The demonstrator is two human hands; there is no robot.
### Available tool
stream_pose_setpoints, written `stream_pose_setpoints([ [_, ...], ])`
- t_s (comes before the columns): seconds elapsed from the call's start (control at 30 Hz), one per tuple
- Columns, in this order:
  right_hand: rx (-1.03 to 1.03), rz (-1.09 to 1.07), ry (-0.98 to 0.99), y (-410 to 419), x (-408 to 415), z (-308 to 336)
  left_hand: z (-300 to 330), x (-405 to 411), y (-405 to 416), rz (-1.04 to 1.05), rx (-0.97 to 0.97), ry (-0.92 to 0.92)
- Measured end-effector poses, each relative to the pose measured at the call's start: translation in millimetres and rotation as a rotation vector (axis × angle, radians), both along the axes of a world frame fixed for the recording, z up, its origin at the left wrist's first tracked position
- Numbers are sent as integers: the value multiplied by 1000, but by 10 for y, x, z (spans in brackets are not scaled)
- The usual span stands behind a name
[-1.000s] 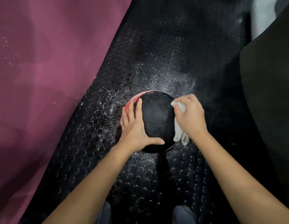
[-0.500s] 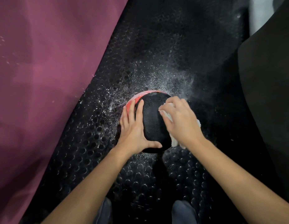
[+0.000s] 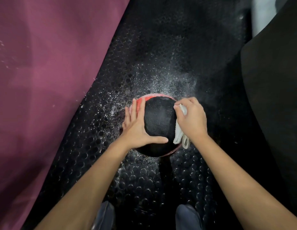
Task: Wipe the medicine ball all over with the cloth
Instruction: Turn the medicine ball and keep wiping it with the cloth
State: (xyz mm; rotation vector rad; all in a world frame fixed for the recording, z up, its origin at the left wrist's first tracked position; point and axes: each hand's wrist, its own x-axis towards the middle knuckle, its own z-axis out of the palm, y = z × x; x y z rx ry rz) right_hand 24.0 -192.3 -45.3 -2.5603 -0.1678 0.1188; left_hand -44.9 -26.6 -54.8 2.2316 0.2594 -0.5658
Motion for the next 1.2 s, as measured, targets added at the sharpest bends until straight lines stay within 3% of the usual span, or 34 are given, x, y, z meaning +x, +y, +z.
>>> stream_pose_setpoints([
  [0.1, 92, -83, 50, 27, -44, -16, -47, -54, -64, 111, 17, -49],
  [0.2, 15, -100, 72, 82, -13, 38, -43, -79, -134, 123, 48, -56],
  [0.37, -132, 224, -120, 222, -129, 121, -60, -145, -206, 112, 78, -71],
  [0.53, -99, 49, 37, 17, 213, 74, -86, -213, -288, 77, 109, -110],
  [0.7, -145, 292, -80, 179, 66, 99, -111, -233, -326, 62, 146, -120],
  [0.87, -151, 111, -9, 84, 195, 117, -107, -253, -348, 48, 153, -138],
  [1.03, -238, 400, -112, 337, -51, 200, -91, -257, -311, 63, 144, -111],
  [1.2, -124, 103, -2, 5, 172, 46, -106, -246, -302, 16, 134, -130],
])
